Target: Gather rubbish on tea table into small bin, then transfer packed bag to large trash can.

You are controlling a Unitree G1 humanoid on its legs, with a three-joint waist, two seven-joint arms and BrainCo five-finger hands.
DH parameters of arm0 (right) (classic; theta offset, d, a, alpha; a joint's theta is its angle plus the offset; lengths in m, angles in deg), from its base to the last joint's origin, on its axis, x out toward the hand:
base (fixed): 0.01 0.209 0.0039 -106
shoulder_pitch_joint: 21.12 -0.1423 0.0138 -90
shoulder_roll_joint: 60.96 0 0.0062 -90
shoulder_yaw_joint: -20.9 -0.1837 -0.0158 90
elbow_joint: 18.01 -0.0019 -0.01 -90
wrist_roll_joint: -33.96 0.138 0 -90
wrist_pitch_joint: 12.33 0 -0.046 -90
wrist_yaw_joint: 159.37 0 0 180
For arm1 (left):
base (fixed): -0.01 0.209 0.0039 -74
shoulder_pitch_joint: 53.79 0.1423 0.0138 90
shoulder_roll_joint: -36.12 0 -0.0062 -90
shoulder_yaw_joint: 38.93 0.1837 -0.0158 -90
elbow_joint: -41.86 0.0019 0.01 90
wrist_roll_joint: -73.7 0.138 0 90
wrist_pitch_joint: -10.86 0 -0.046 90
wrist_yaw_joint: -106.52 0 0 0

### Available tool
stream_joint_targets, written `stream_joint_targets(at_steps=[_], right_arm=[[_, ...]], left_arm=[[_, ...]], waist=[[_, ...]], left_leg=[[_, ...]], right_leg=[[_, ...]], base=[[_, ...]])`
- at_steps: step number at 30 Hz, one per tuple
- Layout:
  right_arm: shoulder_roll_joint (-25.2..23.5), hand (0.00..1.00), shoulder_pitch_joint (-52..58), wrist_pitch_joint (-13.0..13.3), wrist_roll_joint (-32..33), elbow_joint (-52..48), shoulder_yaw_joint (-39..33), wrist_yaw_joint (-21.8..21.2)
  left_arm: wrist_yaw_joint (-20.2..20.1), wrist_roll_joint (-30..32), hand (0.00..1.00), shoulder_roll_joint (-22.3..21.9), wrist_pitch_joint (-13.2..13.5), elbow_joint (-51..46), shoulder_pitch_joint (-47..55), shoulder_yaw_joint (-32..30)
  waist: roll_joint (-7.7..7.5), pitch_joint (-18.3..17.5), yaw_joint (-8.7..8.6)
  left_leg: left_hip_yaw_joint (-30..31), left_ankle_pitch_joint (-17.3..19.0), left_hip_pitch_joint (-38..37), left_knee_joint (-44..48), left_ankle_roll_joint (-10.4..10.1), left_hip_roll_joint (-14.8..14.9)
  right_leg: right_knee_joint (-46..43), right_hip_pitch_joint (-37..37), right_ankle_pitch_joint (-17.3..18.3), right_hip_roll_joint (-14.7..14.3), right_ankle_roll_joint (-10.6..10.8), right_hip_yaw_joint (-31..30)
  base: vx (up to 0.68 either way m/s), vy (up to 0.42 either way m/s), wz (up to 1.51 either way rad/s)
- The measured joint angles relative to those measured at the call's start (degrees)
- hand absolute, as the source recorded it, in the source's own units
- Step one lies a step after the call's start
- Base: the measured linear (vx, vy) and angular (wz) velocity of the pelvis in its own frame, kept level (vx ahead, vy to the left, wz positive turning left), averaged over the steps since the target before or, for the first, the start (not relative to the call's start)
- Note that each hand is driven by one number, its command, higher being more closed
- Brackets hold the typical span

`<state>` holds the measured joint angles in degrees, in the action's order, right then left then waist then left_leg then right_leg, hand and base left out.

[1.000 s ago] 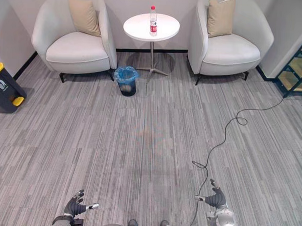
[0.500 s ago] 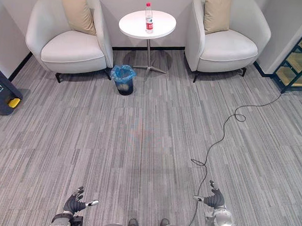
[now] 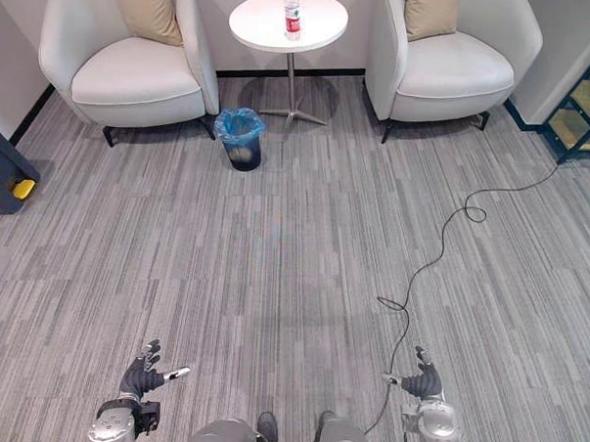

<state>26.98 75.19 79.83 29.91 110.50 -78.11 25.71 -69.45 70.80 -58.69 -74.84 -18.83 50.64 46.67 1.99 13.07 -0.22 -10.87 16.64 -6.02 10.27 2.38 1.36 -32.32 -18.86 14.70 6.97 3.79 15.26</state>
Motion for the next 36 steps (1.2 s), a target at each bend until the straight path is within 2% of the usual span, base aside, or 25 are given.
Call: stream_joint_targets(at_steps=[1, 3, 4, 5, 6, 8, 9, 10, 12, 14, 17, 19, 20, 21, 22, 23, 24, 25, 27, 28, 30, 31, 33, 35, 36], right_arm=[[0.0, 0.0, -0.3, 0.0, 0.0, 0.3, 0.0, 0.0], [0.2, 0.0, -0.6, -0.2, 0.2, 0.6, -0.2, 0.1], [0.2, 0.0, -0.6, -0.2, 0.3, 0.6, -0.5, 0.1], [0.4, 0.0, -0.4, -0.3, 0.7, 0.6, -1.3, 0.3], [0.6, 0.0, -0.8, -0.3, 1.3, 0.5, -2.1, 0.5], [0.6, 0.0, -1.4, -0.2, 1.3, -0.2, -2.1, 0.9], [0.6, 0.0, -1.3, -0.2, 1.5, -0.7, -1.9, 0.9], [0.6, 0.0, -1.4, -0.2, 1.7, -0.8, -1.6, 0.9], [0.6, 0.0, -1.5, -0.1, 1.8, -1.0, 0.0, 1.0], [-0.2, 0.0, -2.0, 0.2, 2.4, -1.4, 1.0, 1.3], [0.2, 0.0, -3.3, 0.7, 2.5, -1.5, 1.0, 1.3], [0.2, 0.0, -4.5, 0.7, 2.4, -0.9, 0.7, 1.3], [0.4, 0.0, -3.9, 0.7, 2.4, -0.8, 0.7, 1.4], [0.8, 0.0, -3.4, 0.7, 2.4, -0.7, 1.1, 1.4], [0.0, 0.0, -3.2, 0.5, 2.3, -0.4, 1.2, 1.4], [-0.5, 0.0, -2.9, 0.5, 2.2, -0.3, 1.4, 1.4], [-0.7, 0.0, -2.4, 0.5, 1.6, 0.5, 2.4, 1.3], [-0.7, 0.0, -2.4, 0.5, 1.5, 1.0, 2.6, 1.3], [-1.8, 0.0, -2.1, 0.4, 1.2, 1.2, 2.8, 1.2], [-1.9, 0.0, -2.0, 0.3, 1.1, 1.3, 3.0, 1.2], [-2.2, 0.0, -1.9, 0.2, 1.1, 1.0, 4.4, 1.1], [-2.2, 0.0, -1.8, 0.3, 1.1, 0.8, 5.0, 1.1], [-2.2, 0.0, -1.8, 0.4, 1.1, 0.6, 5.6, 0.8], [-2.2, 0.0, -1.2, 0.4, 1.1, 0.6, 5.4, 0.8], [-2.1, 0.0, 0.0, 0.0, 1.1, 0.6, 5.2, 0.9]], left_arm=[[0.0, 0.0, 0.0, 0.1, 0.0, 0.0, -0.2, 0.0], [0.1, -0.7, 0.0, 0.7, 0.0, 0.1, -2.2, 0.3], [0.1, -1.0, 0.0, 0.8, 0.0, 0.2, -2.5, 0.3], [0.1, -1.0, 0.0, 0.7, 0.0, 0.6, -3.7, 0.5], [0.0, -1.0, 0.0, 0.5, 0.0, 0.5, -4.7, 0.5], [0.0, -1.0, 0.0, 0.6, 0.1, 0.5, -4.9, 0.6], [-0.1, -1.0, 0.0, 0.2, 0.0, 0.6, -4.5, 0.6], [-0.1, -1.0, 0.0, 0.1, 0.0, 0.6, -4.3, 0.6], [-0.2, -1.0, 0.0, 0.2, -0.1, 0.6, -4.2, 0.4], [-0.2, -1.0, 0.0, 0.1, -0.1, 0.5, -4.2, 0.5], [-0.2, -1.0, 0.0, -0.5, -0.1, 0.4, -4.2, 0.5], [-0.2, -1.0, 0.0, -1.8, -0.1, 0.3, -3.6, 0.3], [-0.2, -1.0, 0.0, -2.3, -0.1, 0.2, -3.0, 0.4], [-0.2, -1.0, 0.0, -3.3, 0.0, -0.2, -1.2, 0.3], [-0.2, -1.0, 0.0, -3.3, -0.1, 0.6, 0.1, 0.1], [-0.2, -0.9, 0.0, -3.3, -0.3, 1.0, 0.1, 0.0], [-0.2, -0.9, 0.0, -3.3, -0.4, 1.1, 0.1, 0.4], [-0.2, -0.9, 0.0, -3.3, -0.4, 1.0, 0.0, 0.6], [-0.1, -1.0, 0.0, -1.8, -0.7, 1.2, -0.6, 1.9], [-0.1, -1.0, 0.0, -1.5, -0.8, 1.2, -0.8, 2.2], [0.5, -1.1, 0.0, -1.4, -0.8, 1.0, -0.7, 2.5], [0.7, -1.1, 0.0, -1.3, -0.7, 0.9, -0.8, 2.6], [1.0, -1.3, 0.0, -1.5, -0.5, 0.8, -2.0, 2.6], [1.1, -1.4, 0.0, -1.4, -0.3, 0.9, -3.1, 2.6], [1.2, -1.4, 0.0, -1.5, -0.2, 0.8, -3.2, 2.6]], waist=[[-0.15, 0.0, -0.46], [-0.37, 0.6, -2.24], [-0.75, 0.7, -2.49], [-0.74, 0.7, -3.17], [-0.14, 0.8, -3.47], [0.25, 0.9, -3.55], [1.43, 1.3, -3.48], [2.04, 1.5, -3.36], [2.9, 2.3, -1.78], [1.06, 3.0, 0.06], [-0.11, 3.7, 2.62], [-0.51, 4.0, 3.94], [-0.22, 3.8, 4.38], [1.01, 2.9, 4.68], [0.83, 1.9, 5.5], [-0.39, 1.4, 5.57], [-2.42, 0.2, 5.5], [-2.94, 0.0, 5.52], [-4.51, 0.3, 3.7], [-4.46, 0.5, 3.45], [-3.25, 0.8, 2.55], [-2.8, 0.6, 2.34], [-1.3, 0.8, 0.97], [-1.23, 0.9, 0.37], [-1.4, 0.8, 0.08]], left_leg=[[0.3, -0.2, -0.6, -0.4, -0.6, 0.7], [2.9, 0.0, -3.7, -3.6, -2.8, 2.3], [3.4, 0.1, -4.7, -4.4, -3.6, 2.5], [4.9, 1.0, -6.1, -4.6, -5.4, 3.8], [5.9, 1.0, -6.1, -3.2, -6.4, 5.5], [5.8, -0.2, -4.2, 3.1, -8.4, 6.8], [5.1, -2.8, 0.5, 18.2, -11.4, 9.4], [4.9, -6.2, 3.7, 26.0, -11.5, 11.2], [4.2, -5.4, 12.7, 49.3, -9.4, 16.3], [2.3, -3.7, 19.8, 55.3, -7.1, 15.8], [-0.4, -3.0, 28.4, 42.7, -5.8, 11.6], [-0.4, -6.2, 30.5, 18.4, -7.1, 5.6], [-0.1, -8.5, 30.0, 11.8, -7.0, 5.0], [1.2, -11.4, 29.8, 5.1, -5.2, 4.6], [3.1, -17.5, 30.4, 10.0, -1.2, 3.4], [2.4, -16.2, 30.5, 12.1, -0.6, 2.6], [1.3, -13.2, 29.5, 12.9, 0.2, 1.5], [0.9, -12.1, 28.5, 12.9, 0.5, 0.9], [1.5, -7.3, 22.2, 13.7, 2.3, -2.0], [1.5, -6.0, 20.0, 13.7, 2.6, -2.2], [2.1, -2.9, 9.9, 9.5, 2.6, -2.3], [2.6, -2.7, 7.9, 7.9, 2.6, -2.3], [4.8, -2.2, 3.1, 4.3, 2.0, -0.7], [7.3, -1.6, 0.7, 2.8, 1.0, 0.1], [9.2, -0.1, -1.1, 2.5, -1.4, 0.7]], right_leg=[[3.1, -0.7, -0.8, -0.2, 0.2, 0.8], [18.3, -2.6, -9.7, -1.6, -0.3, 1.7], [20.2, -2.7, -12.9, -1.7, -0.4, 1.5], [19.5, -2.6, -19.2, -2.0, -3.7, 1.0], [13.9, -4.2, -16.1, -2.4, -5.8, 1.7], [8.2, -4.7, -11.0, -2.4, -6.8, 2.3], [8.3, -1.1, -7.5, -4.0, -7.6, 3.2], [9.8, 1.6, -6.6, -5.2, -8.1, 3.4], [17.2, 11.7, -6.1, -9.2, -8.8, 2.9], [24.3, 20.9, -6.1, -9.9, -8.8, 1.1], [29.1, 26.8, -5.1, -8.7, -8.1, -1.8], [31.0, 30.8, -3.1, -6.8, -6.2, -4.3], [31.6, 31.9, -2.7, -6.9, -5.5, -5.0], [32.1, 34.3, -0.1, -7.7, -4.1, -6.9], [30.1, 36.1, 3.4, -6.8, -2.6, -8.5], [27.0, 35.5, 4.7, -5.3, -2.0, -9.1], [15.8, 30.8, 6.1, -2.4, -0.2, -9.5], [8.2, 27.6, 5.6, -1.2, 1.0, -10.0], [-19.5, 18.2, -0.3, 1.9, 9.8, -12.9], [-24.2, 16.3, 0.2, 2.4, 8.7, -13.1], [-27.0, 10.1, 3.4, 3.5, 2.7, -8.9], [-24.6, 8.2, 3.9, 3.5, 1.7, -7.5], [-8.0, 3.3, 4.1, 1.0, 0.9, -5.3], [10.5, 1.4, -2.3, -1.5, 1.1, -8.0], [19.2, 2.0, -12.1, -2.7, 1.0, -10.6]], base=[[0.39, -0.05, 0.26], [0.55, -0.137, 0.59], [0.66, -0.222, 0.74], [0.56, -0.231, 0.56], [0.55, -0.245, 0.44], [0.56, -0.288, 0.16], [0.59, -0.304, 0.09], [0.72, -0.323, 0.0], [0.65, -0.256, -0.19], [0.52, -0.163, -0.28], [0.53, -0.065, -0.49], [0.66, 0.11, -0.57], [0.7, 0.199, -0.75], [0.62, 0.252, -0.86], [0.63, 0.261, -0.77], [0.66, 0.235, -0.44], [0.53, 0.147, -0.14], [0.66, 0.195, -0.04], [0.63, 0.177, 0.25], [0.63, 0.118, 0.21], [0.66, 0.091, 0.01], [0.67, 0.032, 0.28], [0.55, -0.042, 0.58], [0.57, -0.128, 0.82], [0.72, -0.231, 0.98]])
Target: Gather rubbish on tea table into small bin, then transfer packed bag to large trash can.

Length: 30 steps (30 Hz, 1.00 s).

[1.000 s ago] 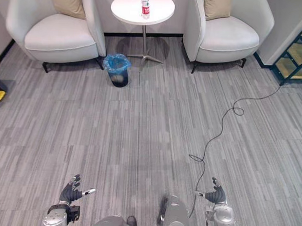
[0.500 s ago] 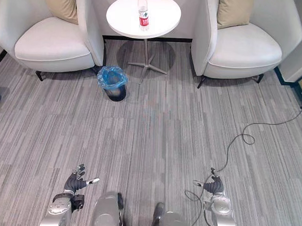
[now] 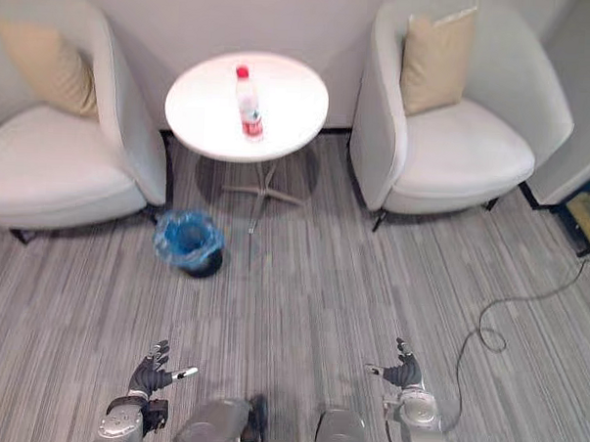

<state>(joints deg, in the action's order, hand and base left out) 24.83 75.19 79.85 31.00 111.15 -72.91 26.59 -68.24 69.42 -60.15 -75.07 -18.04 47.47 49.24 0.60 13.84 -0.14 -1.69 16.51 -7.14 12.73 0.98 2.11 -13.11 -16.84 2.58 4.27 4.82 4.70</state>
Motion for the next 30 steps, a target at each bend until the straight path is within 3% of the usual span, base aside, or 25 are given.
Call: stream_joint_targets(at_steps=[1, 2, 4, 6, 7, 8, 9, 11, 12, 13, 17, 19, 21, 22, 23, 25, 27, 29, 30], right_arm=[[0.3, 0.0, 1.0, -0.2, 0.0, 0.2, -0.1, 0.0], [0.6, 0.0, 1.1, -0.4, 0.0, 0.3, -0.2, -0.1], [0.3, 0.0, 0.0, 0.0, 0.1, -1.0, -0.6, 0.0], [0.0, 0.0, 1.0, 0.0, 0.2, -2.7, -0.2, 0.0], [-0.7, 0.0, 1.5, 0.2, 0.7, -4.3, 0.4, 0.2], [-1.1, 0.0, 1.3, 0.4, 0.7, -4.7, 0.3, 0.2], [-1.3, 0.0, 0.1, 1.1, 0.7, -5.1, 0.1, 0.4], [-1.1, 0.0, -1.6, 1.5, 0.7, -5.1, -1.2, 0.6], [-0.7, 0.0, -1.7, 1.5, 0.7, -5.1, -2.3, 0.6], [0.4, 0.0, -1.3, 1.4, 0.6, -4.9, -2.6, 0.6], [-0.1, 0.0, -1.5, 0.8, 0.5, -4.0, -2.4, 1.4], [-0.2, 0.0, -2.4, 0.7, 0.0, -3.9, -2.3, 1.4], [-0.8, 0.0, -2.6, 0.7, -0.7, -3.9, -1.9, 1.4], [-1.0, 0.0, -2.2, 0.7, -1.2, -4.0, -1.9, 1.4], [-1.7, 0.0, -1.0, 0.4, -1.8, -4.0, -1.9, 1.4], [-2.5, 0.0, -0.3, 0.0, -2.1, -4.8, -1.7, 1.4], [-2.3, 0.0, -0.1, 0.0, -2.0, -8.2, -1.8, 1.5], [-2.4, 0.0, 0.2, 0.3, -2.0, -12.0, -1.8, 1.6], [-2.0, 0.0, 0.2, 0.9, -2.0, -14.3, -1.9, 1.7]], left_arm=[[0.0, 0.1, 0.0, -0.7, 0.0, 0.8, -0.2, -0.1], [0.1, 0.1, 0.0, -1.2, 0.0, 0.8, 0.2, 0.0], [-0.1, 0.4, 0.0, -2.1, 0.1, 0.9, -0.4, 0.0], [-0.2, 0.4, 0.0, -3.2, 0.1, 0.7, -1.1, 0.0], [-0.2, 0.4, 0.0, -3.5, 0.1, -0.1, -1.1, 0.0], [-0.2, 0.4, 0.0, -3.5, 0.1, -0.3, -1.2, 0.1], [-0.2, 0.4, 0.0, -3.6, 0.1, -0.4, -1.5, 0.1], [-0.2, 0.4, 0.0, -4.1, 0.1, -0.4, -1.7, 0.1], [-0.2, 0.4, 0.0, -4.5, 0.1, -0.3, -1.7, 0.1], [-0.2, 0.4, 0.0, -5.0, 0.1, -0.3, -1.0, 0.1], [-0.2, 0.4, 0.0, -3.7, -0.1, 0.4, -1.1, -0.3], [-0.3, 0.4, 0.0, -3.9, -0.3, 0.5, 0.1, -0.3], [-0.3, 0.4, 0.0, -3.2, -0.5, 1.0, 1.7, 0.3], [-0.2, 0.4, 0.0, -2.6, -0.6, 1.0, 1.7, 0.5], [-0.1, 0.4, 0.0, -1.2, -0.6, 1.0, 1.6, 1.0], [0.0, 0.4, 0.0, 0.0, -0.7, 1.0, 1.1, 1.1], [0.2, 0.4, 0.0, 0.4, -0.6, 1.0, -0.2, 0.9], [0.2, 0.4, 0.0, 0.5, -0.3, 1.0, -0.1, 1.0], [0.2, 0.4, 0.0, -0.5, -0.4, 2.1, -0.3, 1.0]], waist=[[0.36, -0.4, -0.46], [1.4, -1.1, -0.12], [1.75, -1.0, -0.04], [2.01, 0.0, 0.23], [1.54, 0.3, 1.78], [1.26, 0.3, 2.49], [0.64, 0.3, 2.97], [0.79, 0.3, 3.85], [1.47, 0.2, 4.04], [3.93, 0.0, 4.11], [0.08, 0.0, 4.29], [0.15, 0.0, 4.32], [0.16, 0.1, 3.91], [-0.23, 0.1, 3.69], [-0.98, -0.1, 2.82], [-1.68, -0.6, 2.28], [-1.66, -0.6, 1.12], [-3.16, -1.3, 1.15], [-1.9, -1.2, 0.79]], left_leg=[[2.0, 1.2, -1.2, 0.6, -1.9, 1.0], [2.8, 1.1, -1.0, 1.3, -2.2, 2.3], [3.1, -2.3, 5.2, 14.6, -6.3, 4.1], [1.3, -8.5, 11.2, 30.7, -6.1, 6.9], [-2.6, -5.8, 15.6, 39.9, -5.0, 10.4], [-3.9, -4.7, 17.1, 40.4, -4.9, 10.9], [-6.0, -3.3, 19.9, 36.7, -4.1, 10.7], [-7.1, -3.5, 22.3, 23.0, -4.5, 8.4], [-7.2, -7.4, 22.2, 11.2, -5.3, 6.7], [-6.7, -17.7, 22.3, 4.6, -2.3, 6.7], [-7.3, -16.4, 19.1, 2.1, -0.5, 1.6], [-8.1, -12.5, 17.4, 2.6, 0.0, 0.7], [-8.6, -10.8, 12.5, 1.1, 0.5, -0.1], [-8.1, -10.2, 11.5, 1.1, 0.6, -0.6], [-6.6, -9.3, 10.4, 1.3, 0.9, -1.2], [-5.1, -9.2, 9.7, 1.3, 1.6, -1.2], [-1.9, -9.7, 9.2, 1.5, 0.7, -1.2], [-1.1, -9.0, 9.4, 2.3, -0.5, -2.2], [0.4, -8.4, 9.4, 3.3, -1.4, -1.8]], right_leg=[[0.9, 1.6, -6.2, -0.9, -1.7, -1.3], [0.6, 1.8, -6.2, -1.9, -2.1, -0.8], [0.7, 4.4, -2.0, -2.4, -3.8, 2.7], [4.2, 11.5, -0.6, -3.0, -4.9, 5.4], [7.6, 17.6, 0.0, -4.0, -5.7, 6.5], [8.7, 19.0, 0.1, -4.0, -5.8, 6.7], [10.3, 21.0, 0.1, -3.6, -5.8, 7.1], [11.0, 22.2, 1.1, -2.5, -4.7, 7.7], [10.9, 23.2, 2.6, -2.3, -3.6, 8.0], [10.6, 24.3, 4.5, -3.8, -2.5, 7.9], [7.9, 25.6, 8.5, 1.2, 0.0, 7.5], [1.6, 24.2, 10.2, 3.0, 1.4, 6.4], [-19.8, 17.0, 9.7, 5.9, 4.1, 3.9], [-25.6, 14.7, 8.3, 6.6, 5.2, 3.0], [-31.7, 11.8, 9.3, 6.7, 5.4, 0.8], [-29.5, 9.0, 12.8, 5.2, 3.7, -2.1], [-17.2, 8.2, 13.3, 2.5, 2.3, -5.2], [-7.5, 8.5, 7.3, 2.1, 0.3, -7.0], [-6.7, 9.6, 4.2, 2.0, 0.2, -6.3]], base=[[0.73, -0.233, 0.79], [0.58, -0.224, 0.55], [0.53, -0.241, 0.59], [0.42, -0.19, 0.76], [0.42, -0.172, 0.48], [0.47, -0.189, 0.18], [0.34, -0.09, 0.09], [0.31, -0.009, 0.1], [0.3, 0.1, 0.13], [0.3, 0.117, 0.13], [0.27, 0.089, 0.25], [0.23, 0.095, -0.14], [0.21, 0.099, -0.17], [0.21, 0.044, 0.33], [0.17, 0.007, 0.6], [0.22, -0.032, 0.57], [0.25, -0.121, 0.74], [0.23, -0.154, 0.6], [0.2, -0.156, 0.23]])
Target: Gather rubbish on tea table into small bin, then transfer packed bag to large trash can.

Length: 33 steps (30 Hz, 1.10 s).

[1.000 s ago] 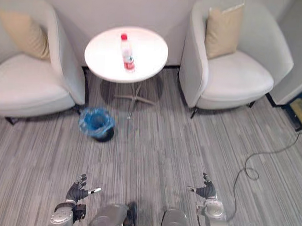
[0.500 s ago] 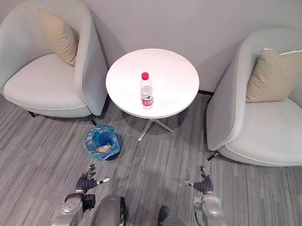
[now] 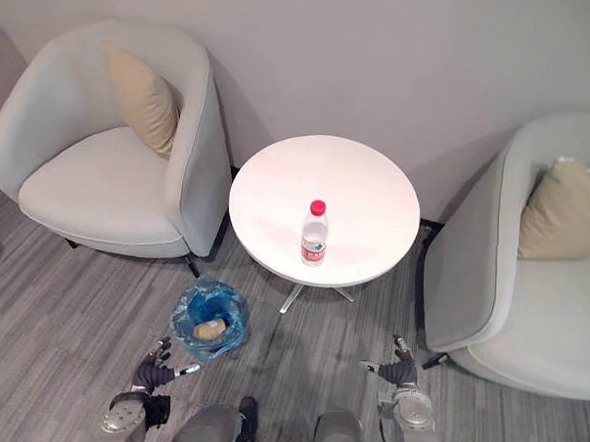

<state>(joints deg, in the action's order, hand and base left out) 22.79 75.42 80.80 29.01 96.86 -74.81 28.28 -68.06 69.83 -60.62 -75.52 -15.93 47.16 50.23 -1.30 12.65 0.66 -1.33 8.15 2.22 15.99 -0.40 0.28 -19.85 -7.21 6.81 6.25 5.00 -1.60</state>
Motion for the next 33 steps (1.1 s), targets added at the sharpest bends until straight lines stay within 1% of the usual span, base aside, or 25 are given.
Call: stream_joint_targets(at_steps=[1, 3, 4, 6, 8, 12, 14, 16, 17, 19, 20, 22, 24, 25, 26, 27, 28, 29, 32, 33], right_arm=[[0.2, 0.0, 0.1, 0.5, -0.1, -2.6, 0.3, -0.1], [0.4, 0.0, 0.0, 1.3, -0.3, -6.5, 2.1, -0.1], [0.3, 0.0, 0.0, 2.0, -0.5, -8.4, 2.8, -0.2], [0.4, 0.0, 0.2, 3.2, -1.5, -10.0, 4.1, -0.2], [0.4, 0.0, 0.1, 3.4, -2.1, -11.2, 5.3, -0.3], [0.5, 0.0, -0.6, 4.6, -2.5, -12.3, 8.7, -0.4], [0.0, 0.0, -1.8, 4.6, -2.5, -12.3, 9.1, -0.2], [-0.2, 0.0, -4.1, 4.6, -2.5, -11.4, 9.1, 0.0], [-0.2, 0.0, -6.4, 4.7, -2.5, -9.6, 9.1, 0.3], [-0.2, 0.0, -10.5, 4.7, -2.4, -6.3, 9.3, 1.4], [0.1, 0.0, -13.3, 4.7, -2.3, -3.9, 9.6, 2.4], [0.9, 0.0, -18.3, 4.7, -2.1, -0.2, 9.9, 2.9], [1.2, 0.0, -22.6, 4.4, -1.5, 1.9, 9.9, 4.8], [1.4, 1.0, -25.4, 4.3, -1.1, 3.2, 9.7, 5.4], [1.6, 1.0, -26.8, 4.3, -0.9, 4.0, 9.6, 6.0], [2.0, 1.0, -29.1, 4.2, 0.3, 5.5, 9.3, 7.0], [2.6, 1.0, -31.1, 4.1, 1.0, 6.9, 8.4, 7.7], [3.2, 1.0, -32.1, 4.1, 1.5, 7.6, 8.4, 8.1], [6.1, 1.0, -35.3, 3.3, 4.4, 8.2, 8.1, 9.2], [6.9, 1.0, -35.8, 3.2, 5.6, 8.2, 7.5, 9.6]], left_arm=[[0.0, 0.1, 0.0, -0.8, 0.3, -0.1, 0.4, 0.0], [0.0, 0.1, 0.0, -1.2, 0.5, -0.1, 1.6, -0.1], [-0.1, 0.1, 0.0, -1.3, 0.7, 0.0, 2.0, 0.0], [-0.1, 0.1, 0.0, -1.3, 0.9, 0.1, 2.0, 0.1], [-0.3, 0.1, 0.0, -1.4, 1.3, 1.0, 1.8, 0.3], [-0.5, 0.7, 0.0, -1.4, 1.4, 3.2, 1.8, 0.9], [-0.5, 1.1, 0.0, -1.3, 1.4, 3.6, 1.8, 1.7], [-0.4, 1.1, 0.0, -1.3, 1.7, 4.4, 1.7, 2.6], [-0.5, 1.1, 0.0, -1.2, 1.7, 4.5, 1.7, 3.1], [-0.5, 1.1, 0.0, -1.3, 1.8, 4.6, 1.8, 3.6], [-0.5, 1.1, 0.0, -1.3, 1.9, 4.6, 1.7, 4.1], [-0.5, 1.1, 0.0, -1.3, 2.1, 4.6, 1.8, 5.2], [-0.4, 1.1, 0.0, -1.4, 2.5, 4.6, 1.9, 5.4], [-0.4, 1.0, 0.0, -1.4, 2.6, 4.5, 1.9, 5.4], [-0.4, 1.0, 0.0, -1.4, 2.6, 4.5, 1.8, 5.4], [-0.4, 0.9, 0.0, -1.4, 3.0, 4.4, 1.7, 5.6], [-0.4, 0.4, 0.0, -1.4, 3.2, 4.3, 1.5, 5.9], [-0.4, 0.0, 0.0, -1.4, 3.4, 4.3, 1.5, 6.0], [-0.4, -1.1, 0.0, -1.4, 3.5, 4.2, 1.5, 6.0], [-0.3, -1.3, 0.0, -1.4, 3.5, 4.1, 1.5, 6.0]], waist=[[1.33, -0.7, 0.64], [2.62, -1.2, 0.48], [2.83, -1.4, 0.33], [2.64, -1.5, 0.44], [2.5, -1.6, 0.42], [2.52, -1.9, 0.65], [2.57, -1.9, 0.82], [2.69, -1.8, 1.18], [2.78, -1.8, 1.87], [3.17, -1.6, 2.72], [3.61, -1.3, 3.35], [5.02, -0.5, 3.44], [6.07, 0.2, 3.75], [6.69, 0.8, 3.87], [6.91, 1.2, 3.96], [7.24, 1.7, 4.69], [7.59, 2.3, 5.01], [7.74, 2.6, 5.01], [8.41, 3.7, 5.81], [8.6, 4.0, 6.52]], left_leg=[[0.0, 0.3, 0.0, -0.4, -0.6, 1.2], [0.3, 0.3, -0.6, -2.0, -1.0, 2.6], [1.0, -0.1, -1.3, -3.4, -1.8, 2.9], [1.4, -0.6, -2.4, -5.2, -2.4, 3.6], [2.2, -1.0, -2.7, -6.3, -3.0, 3.8], [3.5, -2.0, -2.7, -8.3, -3.0, 3.6], [4.7, -3.0, -1.9, -9.4, -2.9, 3.3], [5.9, -4.1, -1.4, -10.5, -2.8, 2.6], [6.3, -4.7, -1.1, -11.3, -2.8, 2.6], [7.1, -5.3, -0.5, -11.9, -2.7, 2.3], [7.9, -5.9, 0.0, -12.1, -2.7, 1.8], [9.2, -6.5, 1.2, -12.1, -2.6, 1.3], [10.0, -7.7, 2.3, -12.9, -2.6, 0.9], [10.8, -8.6, 3.0, -13.6, -2.5, 0.8], [11.1, -9.0, 3.3, -13.9, -2.6, 0.7], [11.7, -9.5, 4.0, -14.1, -2.7, 0.6], [12.3, -9.8, 4.7, -13.9, -2.7, 0.6], [12.8, -10.0, 5.1, -13.8, -2.7, 0.6], [14.8, -11.1, 7.0, -14.0, -2.8, 0.5], [15.1, -11.2, 7.6, -14.1, -2.8, 0.5]], right_leg=[[1.4, 0.3, -0.2, -1.1, -0.3, 0.0], [4.0, 1.7, -0.9, -2.4, -1.3, 1.1], [5.6, 2.9, -1.4, -3.0, -1.6, 1.8], [8.0, 4.4, -2.2, -3.7, -2.1, 2.6], [10.0, 5.4, -2.9, -4.1, -2.3, 3.1], [13.7, 7.0, -4.2, -3.8, -2.1, 5.0], [14.6, 6.9, -4.5, -3.3, -2.0, 6.3], [15.5, 6.8, -4.8, -3.1, -1.8, 7.3], [16.3, 6.8, -5.4, -3.0, -1.8, 8.0], [17.4, 6.8, -6.0, -2.9, -1.8, 8.8], [17.9, 6.8, -6.3, -2.6, -1.7, 9.4], [18.1, 6.5, -6.5, -2.2, -1.5, 10.8], [18.1, 5.4, -7.0, -1.9, -1.4, 11.4], [18.1, 4.7, -7.3, -1.8, -1.5, 12.2], [18.1, 4.5, -7.4, -1.7, -1.5, 12.6], [18.1, 3.8, -7.7, -1.7, -1.6, 12.9], [18.1, 3.6, -7.8, -1.6, -1.6, 13.6], [18.0, 3.6, -7.8, -1.5, -1.6, 14.2], [17.2, 2.1, -7.8, -1.3, -1.6, 15.8], [16.8, 1.5, -7.7, -1.3, -1.7, 16.1]], base=[[0.19, -0.162, 0.16], [0.15, -0.138, 0.04], [0.13, -0.119, 0.19], [0.09, -0.091, 0.13], [0.06, -0.059, 0.11], [0.02, -0.012, 0.18], [0.02, -0.008, 0.37], [0.0, -0.003, 0.4], [-0.01, -0.011, 0.27], [-0.01, 0.002, 0.26], [-0.03, 0.024, 0.28], [-0.06, 0.031, 0.37], [-0.07, 0.019, 0.28], [-0.06, 0.01, 0.25], [-0.09, 0.01, 0.28], [-0.09, 0.008, 0.25], [-0.09, 0.004, 0.28], [-0.09, -0.008, 0.38], [-0.09, -0.013, 0.34], [-0.09, -0.006, 0.19]])
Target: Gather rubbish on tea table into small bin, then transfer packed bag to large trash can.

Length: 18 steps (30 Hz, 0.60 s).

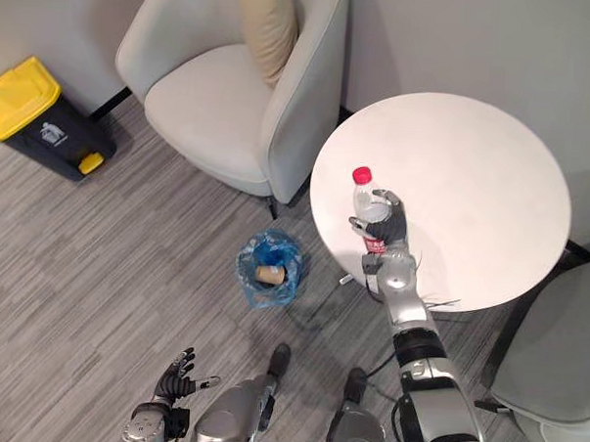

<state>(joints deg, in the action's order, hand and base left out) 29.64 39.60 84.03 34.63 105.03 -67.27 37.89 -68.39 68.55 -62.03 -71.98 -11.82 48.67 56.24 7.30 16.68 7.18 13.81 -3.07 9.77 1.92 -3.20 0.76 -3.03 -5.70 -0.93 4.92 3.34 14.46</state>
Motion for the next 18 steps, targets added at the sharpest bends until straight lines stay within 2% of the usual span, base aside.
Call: stream_joint_targets(at_steps=[4, 7, 10, 12, 14, 17, 18], right_arm=[[0.1, 1.0, 0.1, -0.1, 2.3, -0.6, -1.4, 0.3], [0.1, 1.0, 3.5, -0.1, 3.3, -6.2, -2.7, 0.3], [0.1, 1.0, 9.5, 0.1, 3.3, -16.3, -4.3, 0.0], [0.0, 1.0, 13.6, 1.0, 3.3, -21.5, -4.7, -0.7], [-0.6, 1.0, 18.0, 2.1, 3.2, -26.6, -5.6, -1.6], [-1.8, 1.0, 23.1, 2.8, 3.2, -31.9, -6.2, -3.2], [-2.9, 1.0, 25.1, 3.9, 3.2, -33.4, -6.5, -3.6]], left_arm=[[0.0, -0.8, 0.0, 0.0, 0.0, -0.1, 0.3, -0.1], [0.0, -0.8, 0.0, 0.0, 0.2, -1.0, 0.4, -0.5], [0.0, -0.8, 0.0, 0.0, 0.2, -1.1, 0.5, -1.6], [0.0, -0.8, 0.0, -0.4, 0.2, -1.1, 0.6, -2.9], [-0.1, -0.8, 0.0, -0.5, 0.2, -1.2, 0.6, -3.6], [-0.1, -0.5, 0.0, -0.5, 0.2, -2.1, 1.5, -3.6], [-0.1, -0.3, 0.0, -0.5, 0.2, -2.1, 1.5, -3.6]], waist=[[0.03, 0.6, -0.01], [-0.02, 0.6, 0.05], [-0.24, 0.7, -0.09], [-0.6, 0.6, -0.21], [-1.23, 0.4, -0.71], [-3.12, -0.7, -1.98], [-3.79, -1.1, -2.09]], left_leg=[[1.2, -0.4, 0.5, 0.0, 0.0, -0.2], [1.9, -0.4, 0.5, -0.1, 0.0, -0.6], [1.9, -0.6, -0.6, -0.7, 0.3, -0.6], [2.1, -0.7, -1.7, -1.5, 0.3, -0.6], [3.2, -0.7, -2.6, -1.8, 0.3, -0.8], [4.5, -0.7, -2.7, -1.8, 0.3, -1.1], [5.1, -0.7, -2.8, -1.7, 0.3, -1.2]], right_leg=[[-1.0, -0.3, 0.5, 0.2, -0.3, 1.1], [-1.3, -0.3, 0.9, 0.2, -0.3, 1.6], [-2.4, 0.1, 2.0, 0.4, -0.2, 1.6], [-3.0, 0.7, 2.7, 0.6, 0.0, 1.7], [-3.6, 1.6, 3.7, 0.8, -0.1, 2.7], [-4.9, 1.9, 5.2, 1.3, 0.0, 4.3], [-5.3, 2.2, 5.8, 1.4, 0.0, 5.0]], base=[[-0.05, -0.006, 0.15], [-0.01, 0.003, 0.1], [0.02, -0.009, 0.02], [0.04, -0.021, 0.04], [0.06, -0.028, 0.23], [0.05, -0.023, 0.29], [0.04, -0.028, 0.31]])
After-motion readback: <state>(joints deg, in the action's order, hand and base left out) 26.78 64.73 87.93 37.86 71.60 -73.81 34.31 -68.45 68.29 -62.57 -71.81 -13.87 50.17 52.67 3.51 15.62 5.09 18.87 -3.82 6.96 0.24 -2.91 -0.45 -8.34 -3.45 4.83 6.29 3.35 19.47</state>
